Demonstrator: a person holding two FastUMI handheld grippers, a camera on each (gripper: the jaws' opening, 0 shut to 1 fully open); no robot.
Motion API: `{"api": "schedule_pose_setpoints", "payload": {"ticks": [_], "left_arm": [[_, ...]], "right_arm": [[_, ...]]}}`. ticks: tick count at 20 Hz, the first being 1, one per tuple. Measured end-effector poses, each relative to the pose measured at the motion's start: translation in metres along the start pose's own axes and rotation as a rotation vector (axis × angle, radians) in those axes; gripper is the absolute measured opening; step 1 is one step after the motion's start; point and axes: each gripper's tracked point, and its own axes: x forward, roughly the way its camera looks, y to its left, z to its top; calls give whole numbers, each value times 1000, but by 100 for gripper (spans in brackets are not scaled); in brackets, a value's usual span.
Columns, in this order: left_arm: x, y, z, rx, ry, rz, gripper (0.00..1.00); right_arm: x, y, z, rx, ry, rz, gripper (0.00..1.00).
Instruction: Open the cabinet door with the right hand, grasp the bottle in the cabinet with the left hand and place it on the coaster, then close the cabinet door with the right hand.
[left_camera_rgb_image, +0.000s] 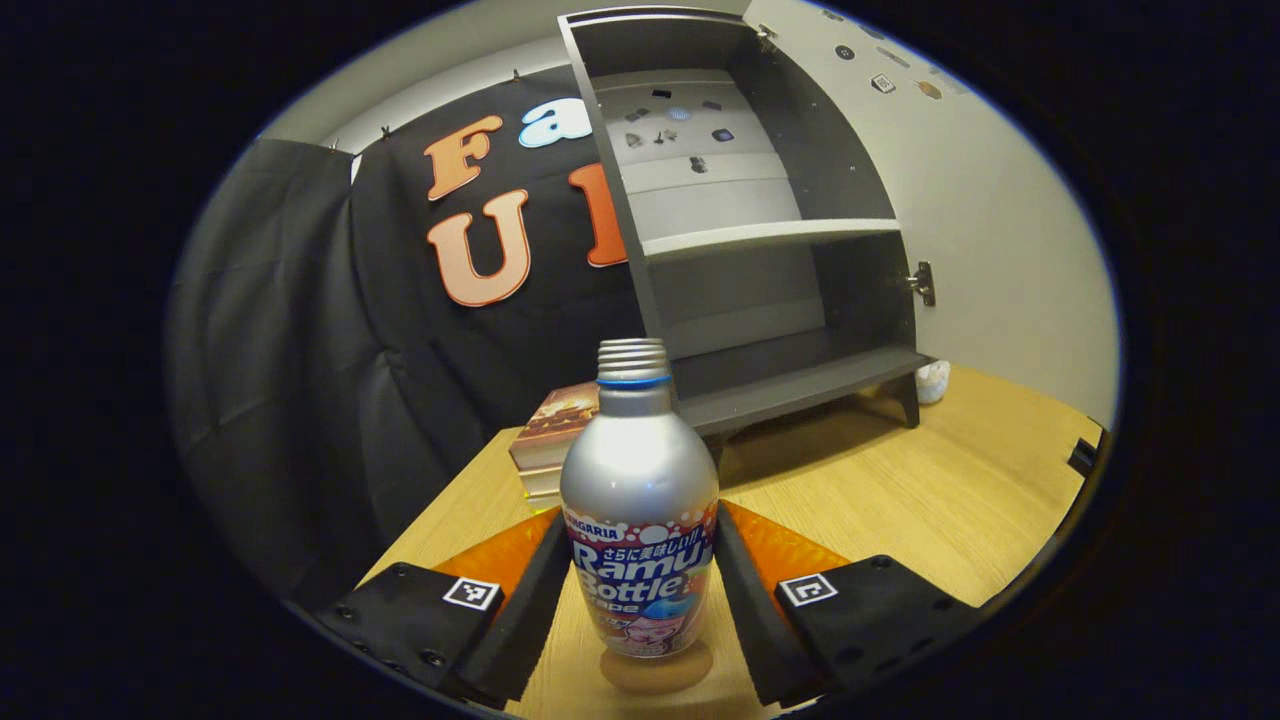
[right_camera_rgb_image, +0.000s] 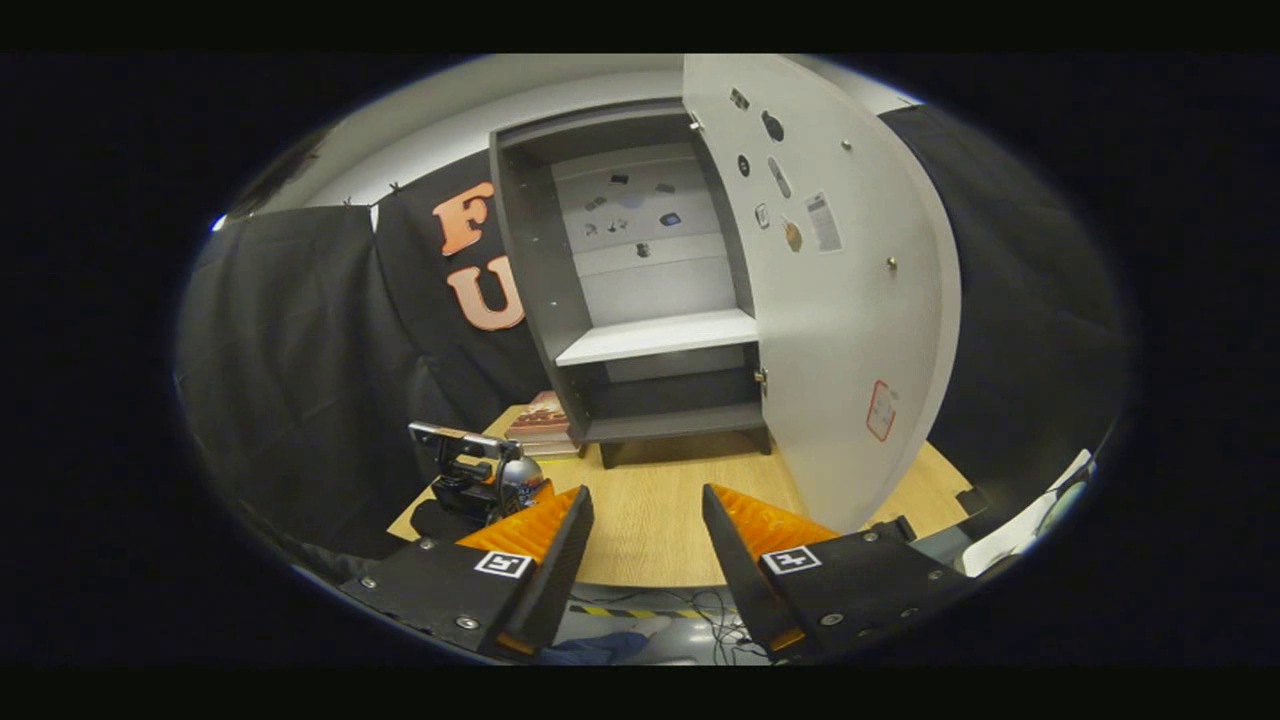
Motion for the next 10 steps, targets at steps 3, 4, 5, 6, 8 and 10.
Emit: {"api": "schedule_pose_setpoints", "payload": {"ticks": [3, 4, 5, 6, 8, 10], "left_arm": [[1, 1, -24, -39, 36, 6, 87], [1, 1, -30, -48, 43, 6, 87], [1, 3, -36, -56, 50, 8, 87], [1, 4, -41, -69, 58, 11, 86], [0, 7, -52, -95, 94, 17, 87], [-5, 10, -52, -109, 76, 21, 87]], "right_arm": [[7, 0, -10, -2, 42, -3, 69], [7, 2, -12, -8, 49, 0, 69], [9, 3, -13, -15, 56, 2, 69], [9, 5, -14, -23, 63, 4, 69], [11, 6, -15, -31, 70, 4, 69], [13, 9, -16, -27, 71, 10, 69]]}}
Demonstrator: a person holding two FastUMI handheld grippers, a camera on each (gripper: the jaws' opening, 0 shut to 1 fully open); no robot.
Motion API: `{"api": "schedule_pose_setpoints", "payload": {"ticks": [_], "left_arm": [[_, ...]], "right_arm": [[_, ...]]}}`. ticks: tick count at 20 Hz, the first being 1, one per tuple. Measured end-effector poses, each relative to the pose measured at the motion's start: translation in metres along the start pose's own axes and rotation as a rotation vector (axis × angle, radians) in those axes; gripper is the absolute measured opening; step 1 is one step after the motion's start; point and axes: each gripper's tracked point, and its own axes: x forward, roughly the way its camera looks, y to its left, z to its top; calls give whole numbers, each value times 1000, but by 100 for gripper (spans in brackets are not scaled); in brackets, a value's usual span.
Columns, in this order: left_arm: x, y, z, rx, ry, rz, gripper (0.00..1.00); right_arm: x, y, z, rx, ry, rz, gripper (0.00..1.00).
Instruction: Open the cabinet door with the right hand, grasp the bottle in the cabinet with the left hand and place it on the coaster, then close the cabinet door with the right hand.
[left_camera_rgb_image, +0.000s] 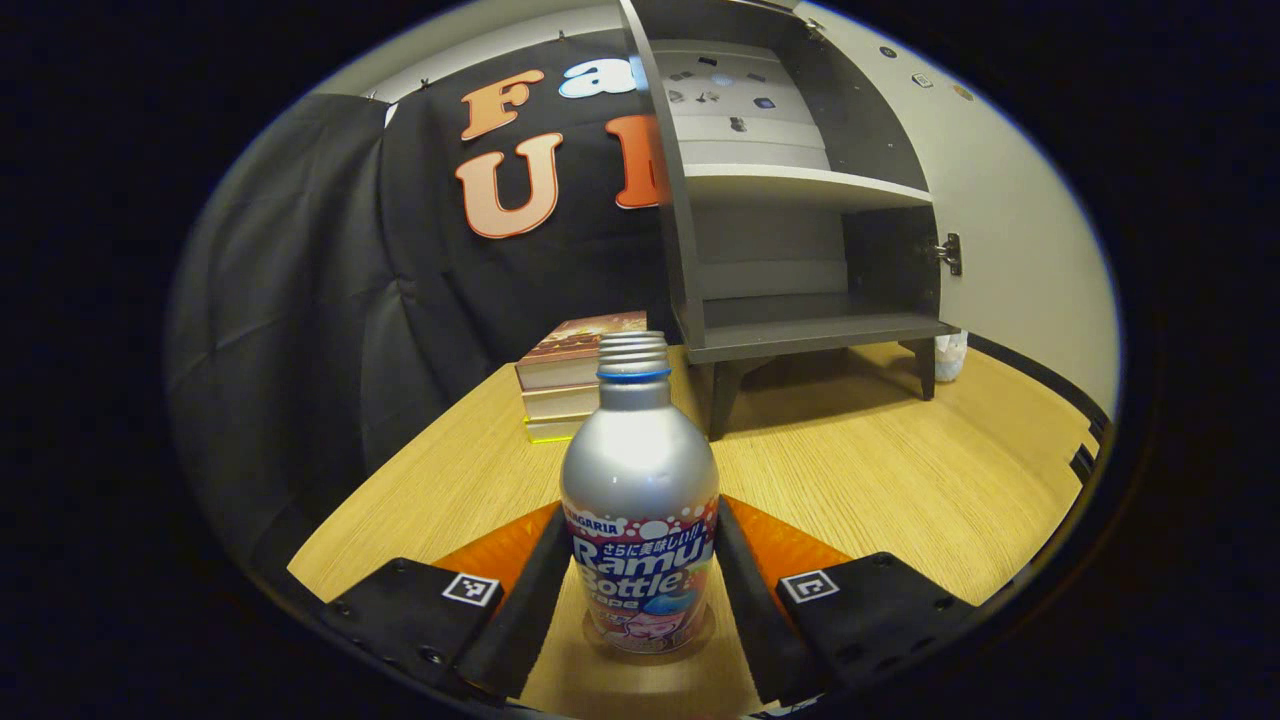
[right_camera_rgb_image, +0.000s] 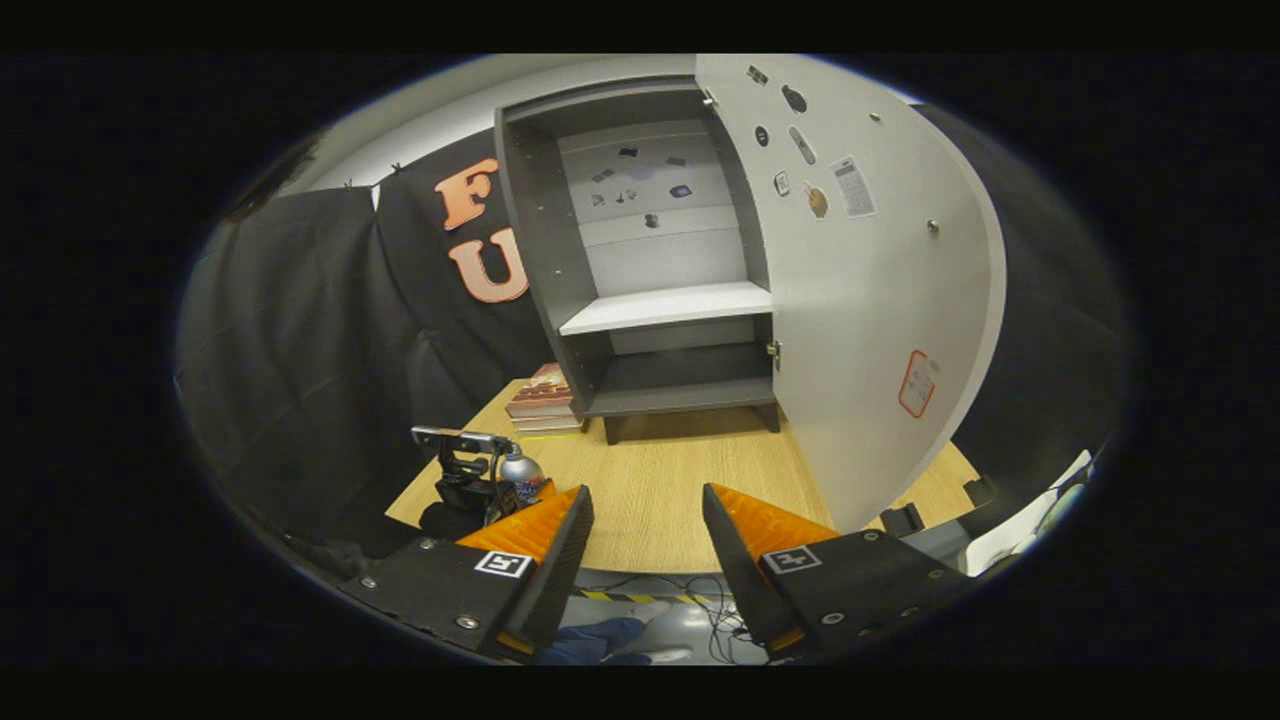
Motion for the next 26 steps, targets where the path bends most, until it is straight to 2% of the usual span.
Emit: {"api": "schedule_pose_setpoints", "payload": {"ticks": [9, 17, 20, 23, 26], "left_arm": [[-25, 5, -25, 2, 47, -4, 89], [-30, 7, -18, 32, 26, -5, 90], [-35, 7, -7, 42, 8, 1, 90], [-41, 7, 15, 48, -20, -9, 98], [-52, 10, 45, 55, -65, -5, 98]], "right_arm": [[-6, 16, -13, -11, 18, 21, 69], [-17, 14, -17, 1, 13, 25, 69], [-21, 13, -17, 5, 1, 24, 69], [-26, 11, -14, 16, -17, 23, 69], [-33, 8, -7, 31, -49, 20, 69]]}}
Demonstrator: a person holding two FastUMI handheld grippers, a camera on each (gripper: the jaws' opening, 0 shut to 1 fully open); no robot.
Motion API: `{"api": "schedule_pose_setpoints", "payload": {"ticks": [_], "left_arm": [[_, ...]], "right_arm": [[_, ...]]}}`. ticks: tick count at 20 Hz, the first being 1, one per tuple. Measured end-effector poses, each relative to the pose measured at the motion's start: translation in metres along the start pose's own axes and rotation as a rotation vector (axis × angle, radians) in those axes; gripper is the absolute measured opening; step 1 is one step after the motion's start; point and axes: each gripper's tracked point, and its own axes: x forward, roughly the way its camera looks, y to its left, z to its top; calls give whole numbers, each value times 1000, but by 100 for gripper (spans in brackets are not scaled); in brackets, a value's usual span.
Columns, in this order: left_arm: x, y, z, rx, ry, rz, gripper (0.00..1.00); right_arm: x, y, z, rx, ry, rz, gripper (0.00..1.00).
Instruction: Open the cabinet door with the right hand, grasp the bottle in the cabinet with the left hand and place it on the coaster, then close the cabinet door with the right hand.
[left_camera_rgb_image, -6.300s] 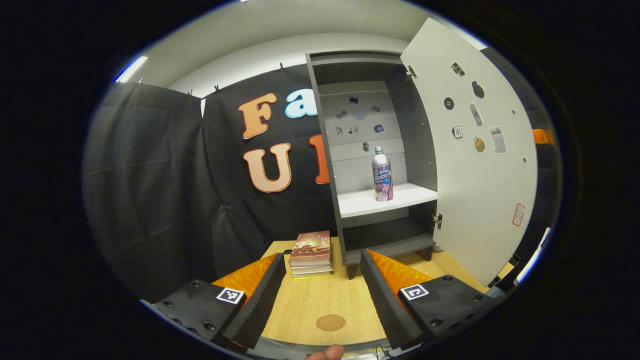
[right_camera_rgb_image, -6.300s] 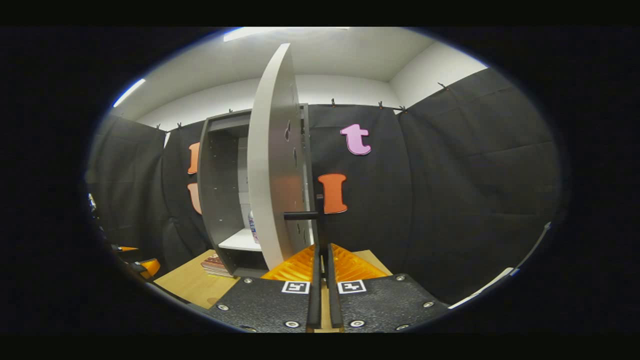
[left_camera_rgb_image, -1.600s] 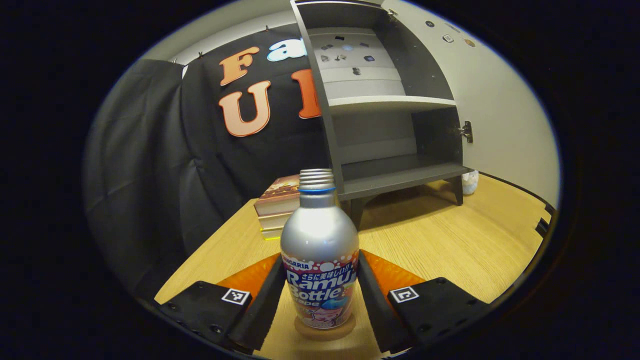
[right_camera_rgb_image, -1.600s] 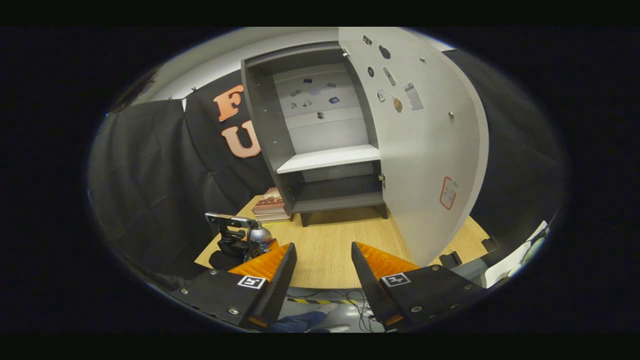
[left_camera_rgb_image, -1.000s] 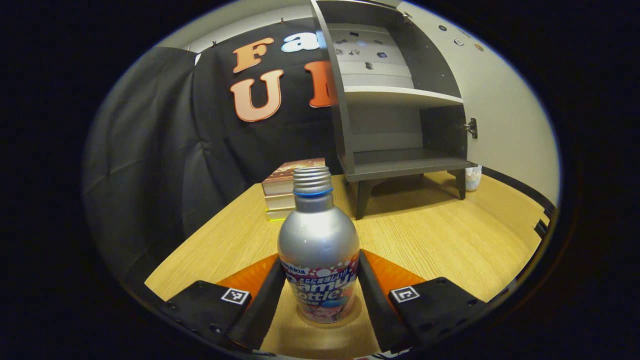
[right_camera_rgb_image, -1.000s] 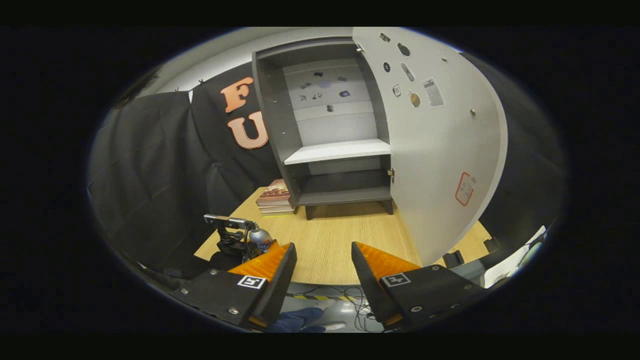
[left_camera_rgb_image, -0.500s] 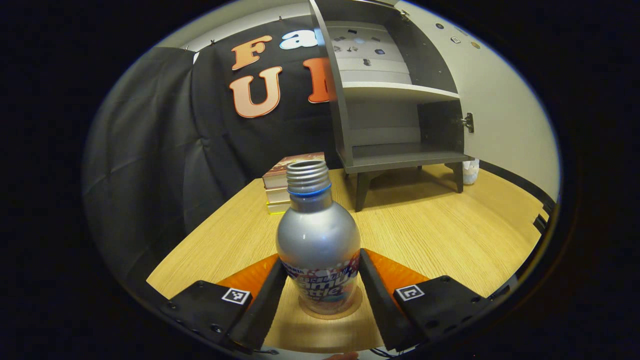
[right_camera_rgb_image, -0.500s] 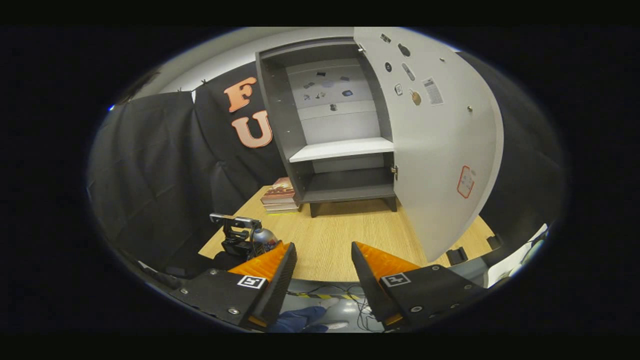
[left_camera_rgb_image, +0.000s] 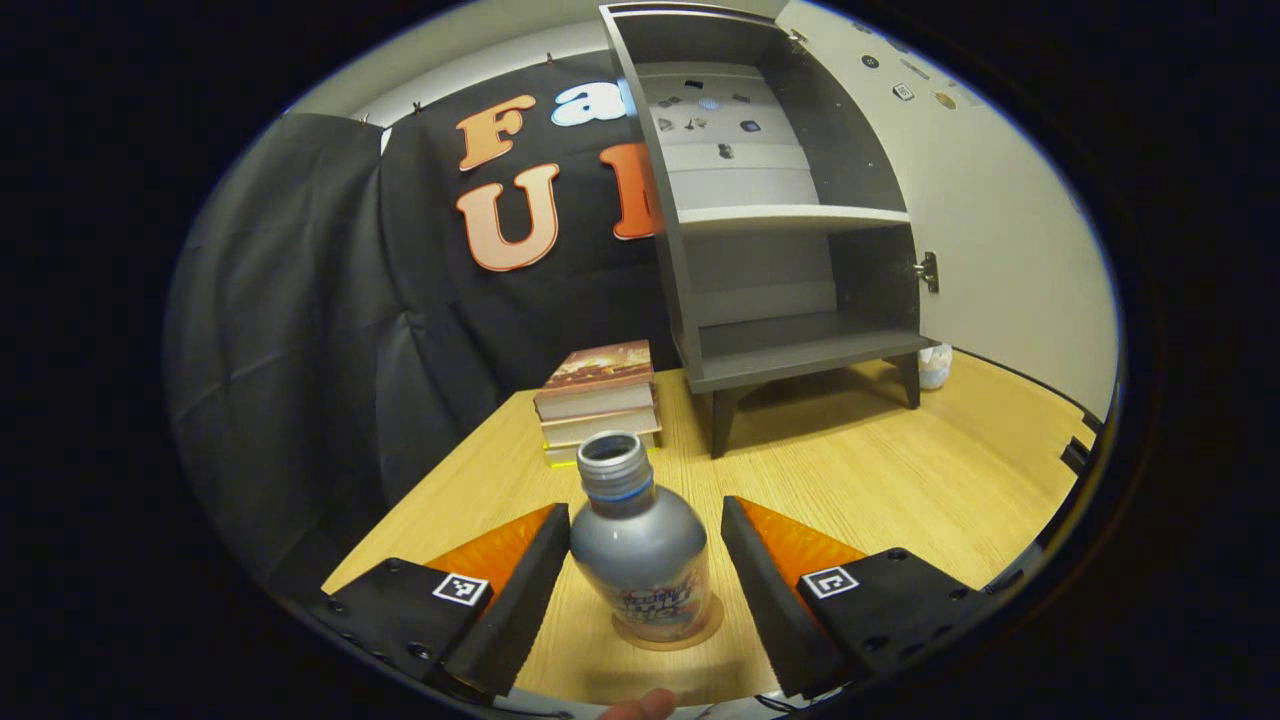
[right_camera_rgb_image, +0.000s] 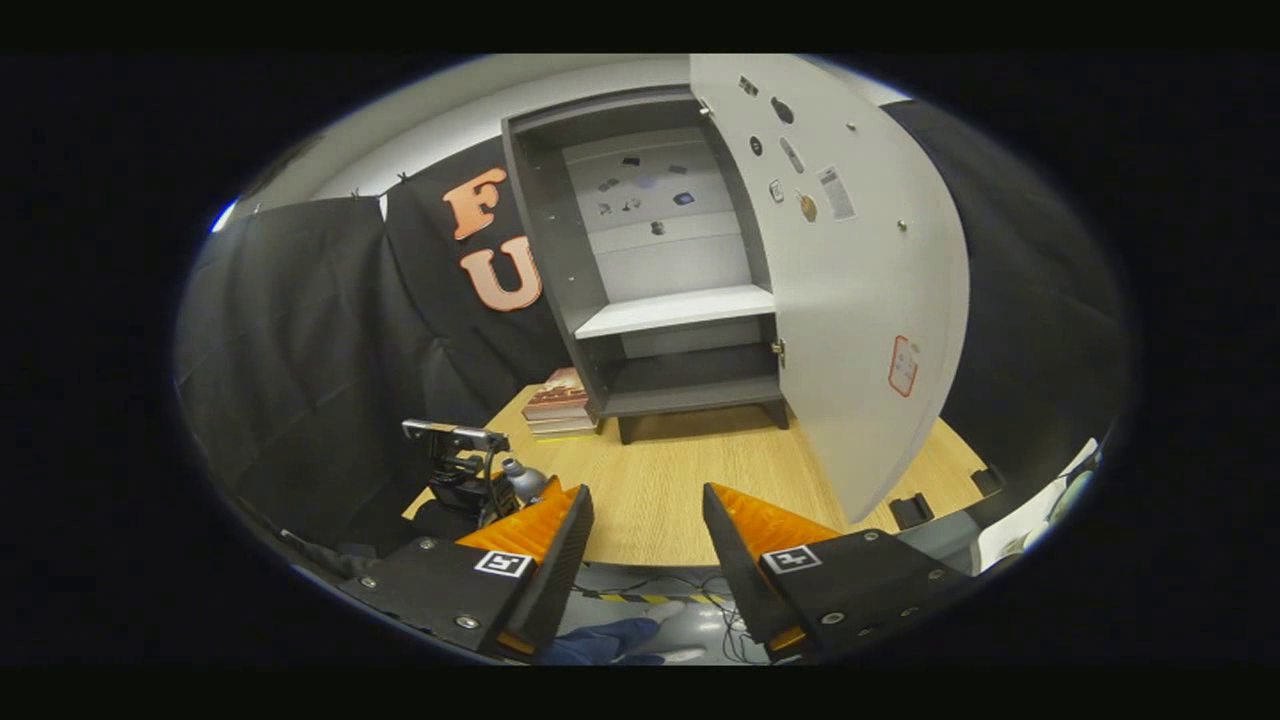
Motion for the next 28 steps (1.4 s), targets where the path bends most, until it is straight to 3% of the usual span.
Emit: {"api": "schedule_pose_setpoints", "payload": {"ticks": [6, 9, 12, 17, 22, 28], "left_arm": [[-26, 9, 80, -12, -97, 19, 98], [-37, 8, 130, -1, -171, 2, 100], [-42, 4, 159, -13, -208, -21, 94], [-42, -8, 177, -50, -190, -36, 98], [-42, -10, 193, -26, -197, -38, 94], [-42, -8, 201, 8, -207, -29, 98]], "right_arm": [[-21, -20, 42, 20, -128, -26, 69], [-38, -48, 74, 17, -213, -69, 69], [-54, -88, 102, 1, -272, -132, 70], [-81, -148, 150, -29, -362, -231, 69], [-72, -188, 177, -43, -392, -253, 69], [-53, -197, 179, -35, -395, -232, 69]]}}
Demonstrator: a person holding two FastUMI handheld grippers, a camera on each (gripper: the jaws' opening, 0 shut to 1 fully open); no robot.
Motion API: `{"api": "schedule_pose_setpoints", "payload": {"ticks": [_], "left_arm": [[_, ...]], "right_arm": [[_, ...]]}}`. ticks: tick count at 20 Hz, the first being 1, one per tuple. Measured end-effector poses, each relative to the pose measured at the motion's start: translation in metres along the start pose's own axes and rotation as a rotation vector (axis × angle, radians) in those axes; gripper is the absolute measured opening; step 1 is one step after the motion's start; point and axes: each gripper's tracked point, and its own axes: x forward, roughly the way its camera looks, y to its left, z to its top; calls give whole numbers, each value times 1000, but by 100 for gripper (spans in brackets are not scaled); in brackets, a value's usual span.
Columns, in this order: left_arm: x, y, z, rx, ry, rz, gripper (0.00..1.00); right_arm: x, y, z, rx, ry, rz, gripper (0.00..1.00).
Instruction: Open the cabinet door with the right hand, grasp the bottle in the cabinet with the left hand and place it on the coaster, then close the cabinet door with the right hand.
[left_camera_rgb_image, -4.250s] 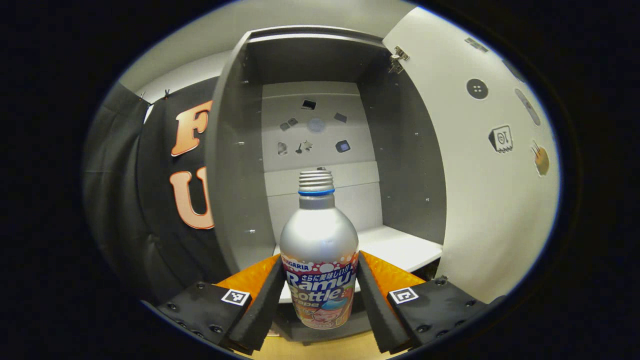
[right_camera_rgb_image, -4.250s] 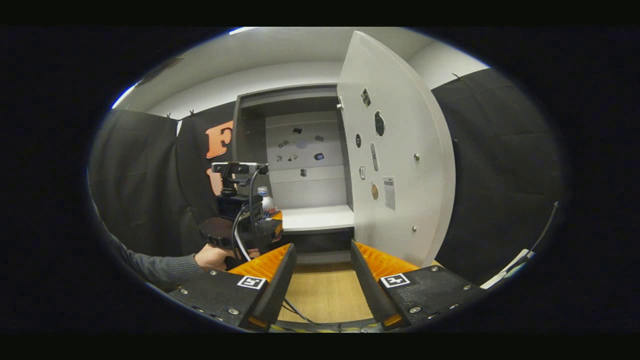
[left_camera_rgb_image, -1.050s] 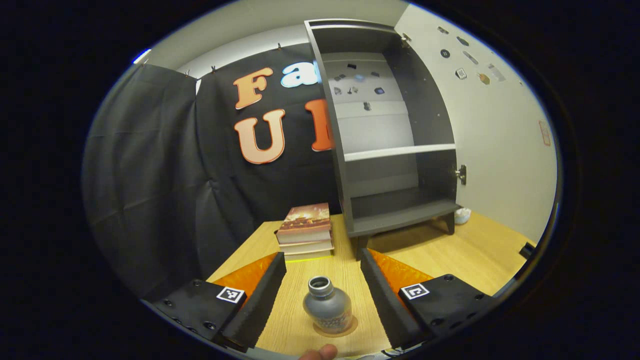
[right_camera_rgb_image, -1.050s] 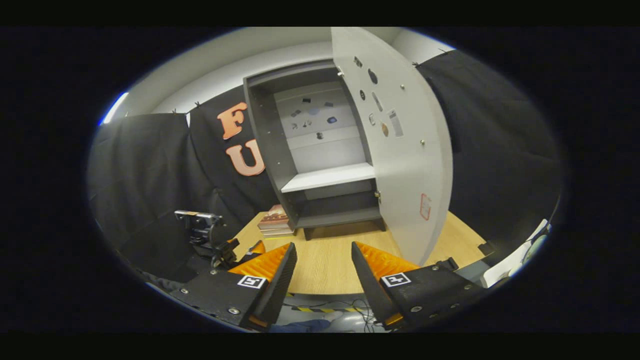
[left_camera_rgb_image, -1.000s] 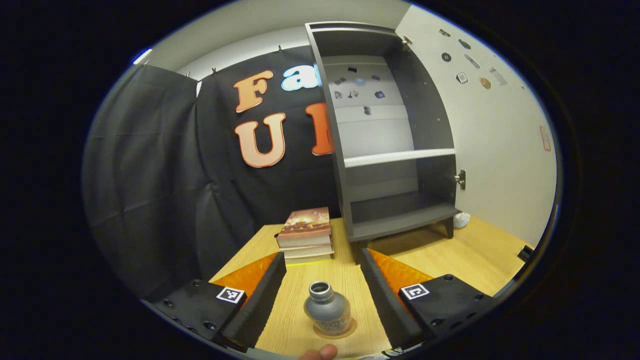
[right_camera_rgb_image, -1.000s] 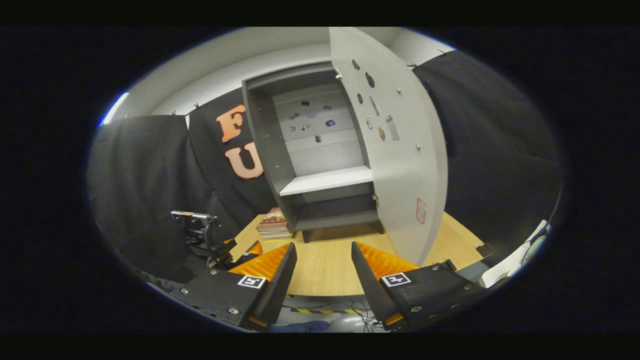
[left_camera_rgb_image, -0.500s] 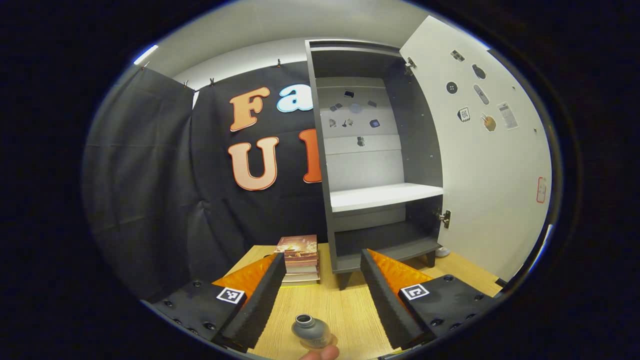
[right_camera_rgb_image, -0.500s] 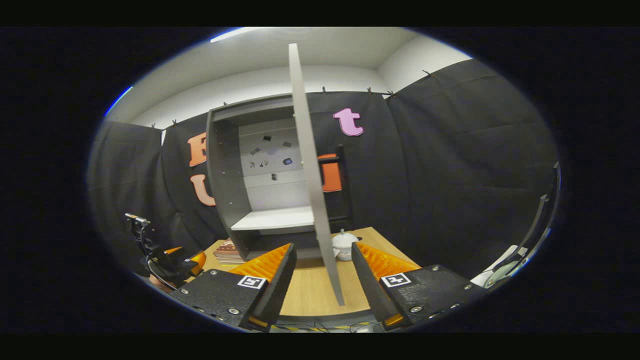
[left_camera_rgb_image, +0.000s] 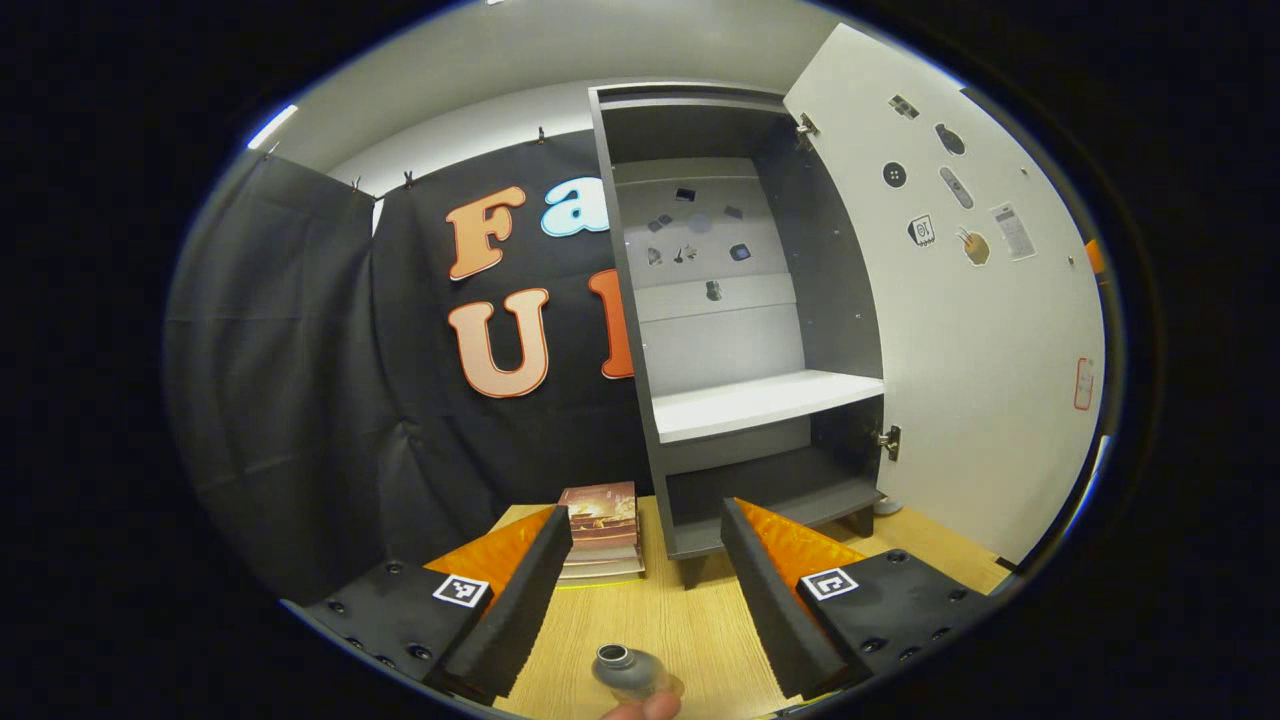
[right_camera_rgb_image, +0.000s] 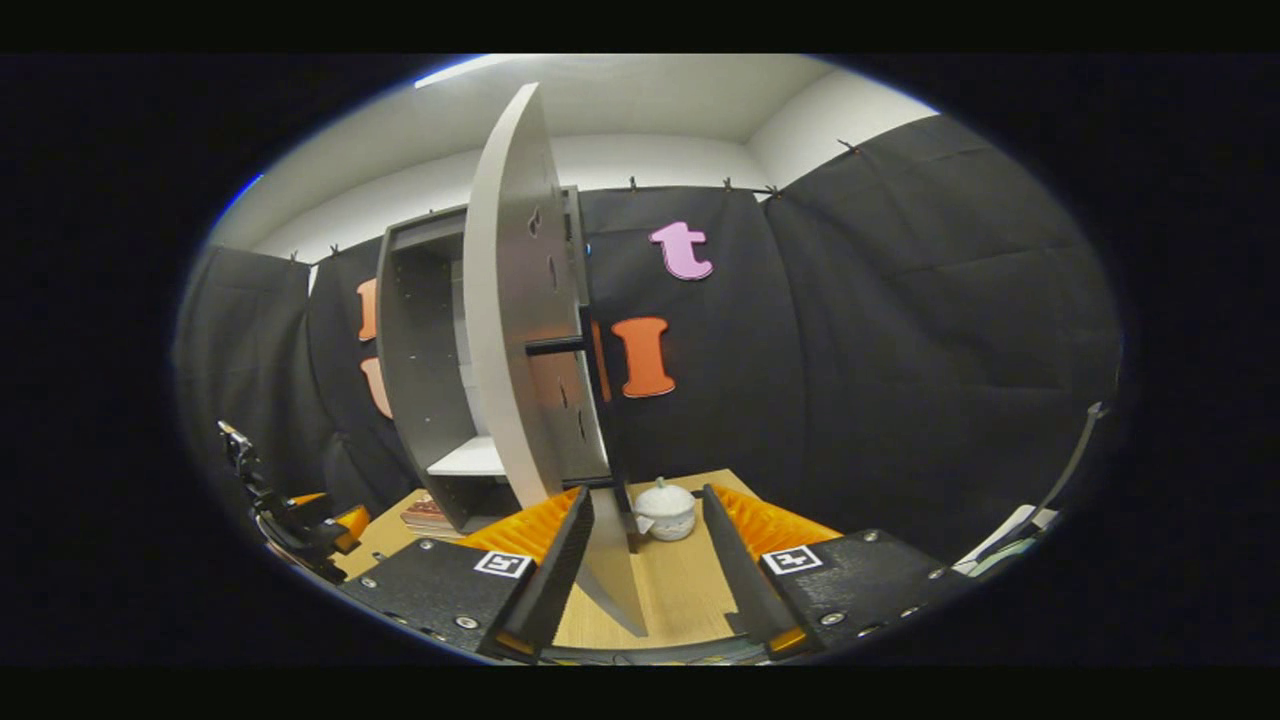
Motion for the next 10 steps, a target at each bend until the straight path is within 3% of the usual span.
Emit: {"api": "schedule_pose_setpoints", "payload": {"ticks": [5, 10], "left_arm": [[3, -1, -4, -12, 21, 0, 98], [6, 8, -1, -23, 20, 11, 98]], "right_arm": [[1, 28, -4, 3, 4, 51, 69], [9, 84, -12, 8, 17, 172, 68]]}}
